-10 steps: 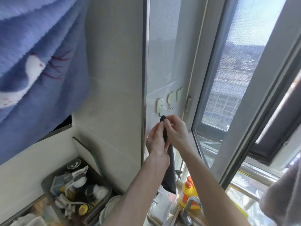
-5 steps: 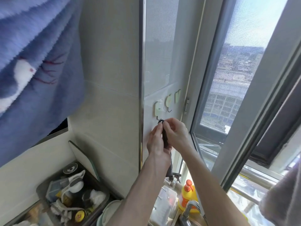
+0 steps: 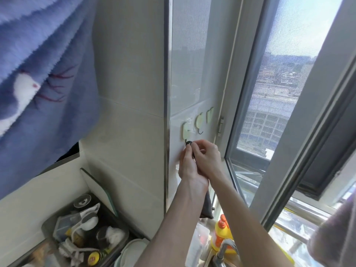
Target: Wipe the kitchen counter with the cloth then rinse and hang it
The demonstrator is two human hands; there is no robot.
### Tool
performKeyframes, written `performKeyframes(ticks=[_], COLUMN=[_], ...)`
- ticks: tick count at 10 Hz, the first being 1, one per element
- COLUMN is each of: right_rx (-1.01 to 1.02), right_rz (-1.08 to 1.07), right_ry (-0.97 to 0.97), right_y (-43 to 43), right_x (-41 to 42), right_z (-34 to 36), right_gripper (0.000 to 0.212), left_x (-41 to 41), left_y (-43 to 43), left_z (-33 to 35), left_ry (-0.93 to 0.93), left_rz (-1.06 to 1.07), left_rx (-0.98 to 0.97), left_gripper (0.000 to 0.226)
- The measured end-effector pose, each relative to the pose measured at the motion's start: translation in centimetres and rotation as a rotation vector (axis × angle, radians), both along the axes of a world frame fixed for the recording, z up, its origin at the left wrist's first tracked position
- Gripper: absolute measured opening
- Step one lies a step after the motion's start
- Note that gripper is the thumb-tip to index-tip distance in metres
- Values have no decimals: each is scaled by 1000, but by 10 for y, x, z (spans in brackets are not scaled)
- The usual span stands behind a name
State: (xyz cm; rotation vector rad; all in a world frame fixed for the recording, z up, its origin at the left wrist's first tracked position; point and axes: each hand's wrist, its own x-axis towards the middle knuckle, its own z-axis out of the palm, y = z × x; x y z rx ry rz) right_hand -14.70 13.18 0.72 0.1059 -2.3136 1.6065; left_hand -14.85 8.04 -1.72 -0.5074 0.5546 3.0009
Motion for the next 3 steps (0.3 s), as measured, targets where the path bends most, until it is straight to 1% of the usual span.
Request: performKeyframes(ticks=[1, 2, 3], right_rx=[-22, -96, -111], right_rz=[45, 56, 47], right_ry=[-121, -139, -74], right_y=[2, 9, 10], right_x=[-2, 2, 16], right_z=[-3, -8, -19], right_gripper=[19, 18, 15], left_x=[1, 13, 41], left_y=[0, 3, 6], left_z=[-3, -7, -31], left_ry=[-40, -6, 169], left_rz=[67, 214, 420], left_rx=[-74, -378, -884], left_gripper=[55, 23, 38])
